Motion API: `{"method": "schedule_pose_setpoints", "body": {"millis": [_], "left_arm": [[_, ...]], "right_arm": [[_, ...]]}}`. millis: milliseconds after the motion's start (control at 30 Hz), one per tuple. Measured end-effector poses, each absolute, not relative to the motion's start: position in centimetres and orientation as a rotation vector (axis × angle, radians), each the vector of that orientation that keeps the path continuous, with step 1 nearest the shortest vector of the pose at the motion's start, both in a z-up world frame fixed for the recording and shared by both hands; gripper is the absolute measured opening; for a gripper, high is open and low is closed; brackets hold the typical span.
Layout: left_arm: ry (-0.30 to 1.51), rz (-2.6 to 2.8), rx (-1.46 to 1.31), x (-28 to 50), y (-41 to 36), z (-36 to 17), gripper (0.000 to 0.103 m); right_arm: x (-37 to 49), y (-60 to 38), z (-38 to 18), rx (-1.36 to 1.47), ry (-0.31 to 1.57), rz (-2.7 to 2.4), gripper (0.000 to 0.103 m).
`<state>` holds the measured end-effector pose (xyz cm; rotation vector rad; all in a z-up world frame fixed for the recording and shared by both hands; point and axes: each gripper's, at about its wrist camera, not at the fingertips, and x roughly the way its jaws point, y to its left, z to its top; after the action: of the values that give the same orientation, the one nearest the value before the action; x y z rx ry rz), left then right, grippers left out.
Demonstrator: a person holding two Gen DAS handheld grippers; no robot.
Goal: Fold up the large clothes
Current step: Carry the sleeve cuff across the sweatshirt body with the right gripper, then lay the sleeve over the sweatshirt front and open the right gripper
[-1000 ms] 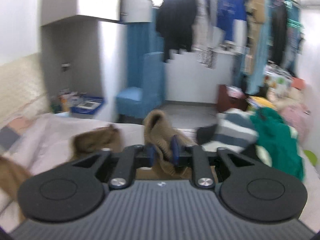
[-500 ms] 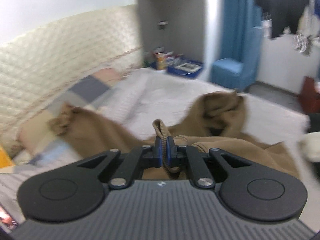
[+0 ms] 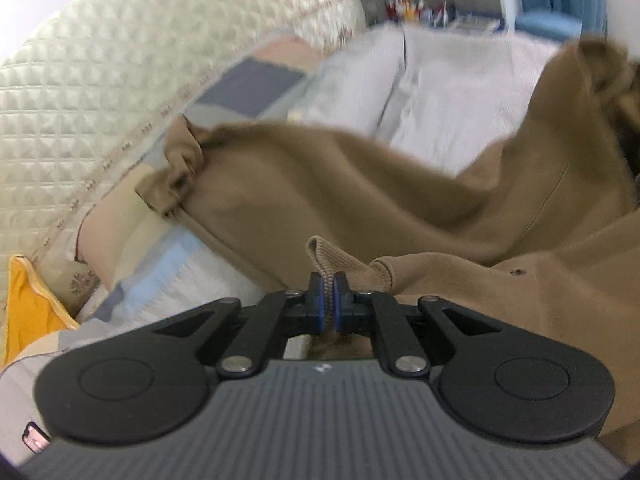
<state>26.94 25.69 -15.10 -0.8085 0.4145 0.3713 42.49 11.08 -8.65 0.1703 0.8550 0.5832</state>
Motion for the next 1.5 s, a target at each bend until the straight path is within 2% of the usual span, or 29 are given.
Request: {"method": "schedule_pose_setpoints", "body": {"millis": [133,200,233,267,300,333,367,400,567,767,1000,1067,1167,1367,1500], "left_arm": [[0.435,0.38,-0.806,28.0,26.1,-16.1,0.059],[0.437,0.376,-0.805,28.4,26.0,-16.4,0.059],[0.436,0.375,-0.794,28.6,25.9,-16.4,0.059],[0.435,0.374,-0.786,28.6,25.7,-16.4,0.059],[0.433,0.369,-0.778,28.7,25.5,-16.3,0.059],[0.431,0.364,-0.773,28.7,25.3,-16.3,0.059],[0.428,0.359,-0.768,28.8,25.1,-16.2,0.059],[0.422,0.35,-0.762,28.7,24.9,-16.0,0.059],[0.391,0.303,-0.697,28.6,22.9,-14.7,0.059],[0.397,0.182,-0.57,29.9,19.0,-13.9,0.059],[0.456,0.14,-0.411,33.2,14.5,-14.9,0.058],[0.473,0.134,-0.379,34.2,14.0,-15.4,0.057],[0.512,0.141,-0.36,35.7,13.7,-16.3,0.052],[0.598,0.166,-0.357,37.9,13.9,-18.5,0.052],[0.692,0.189,-0.379,39.2,14.5,-20.4,0.051]], "right_arm": [[43.4,11.0,-11.5,0.229,0.906,0.636,0.01],[43.6,10.9,-11.8,0.243,0.912,0.66,0.02],[43.7,10.7,-11.8,0.242,0.915,0.657,0.036],[43.7,10.2,-11.7,0.252,0.923,0.659,0.045],[43.8,9.8,-11.6,0.279,0.935,0.683,0.049],[44.0,9.5,-11.6,0.304,0.953,0.713,0.062],[43.9,9.0,-11.3,0.322,0.968,0.729,0.07],[43.7,8.3,-10.8,0.336,0.966,0.727,0.072],[41.6,3.7,-8.2,0.342,0.909,0.724,0.071],[38.5,-3.5,-7.5,0.143,0.745,0.594,0.071],[37.5,-11.8,-11.3,0.022,0.646,0.399,0.07],[38.3,-13.3,-12.8,0.035,0.665,0.362,0.064],[39.4,-14.1,-14.5,0.004,0.661,0.341,0.06],[41.4,-14.9,-19.0,-0.001,0.721,0.331,0.056],[41.4,-14.3,-19.8,-0.052,0.713,0.343,0.057]]}}
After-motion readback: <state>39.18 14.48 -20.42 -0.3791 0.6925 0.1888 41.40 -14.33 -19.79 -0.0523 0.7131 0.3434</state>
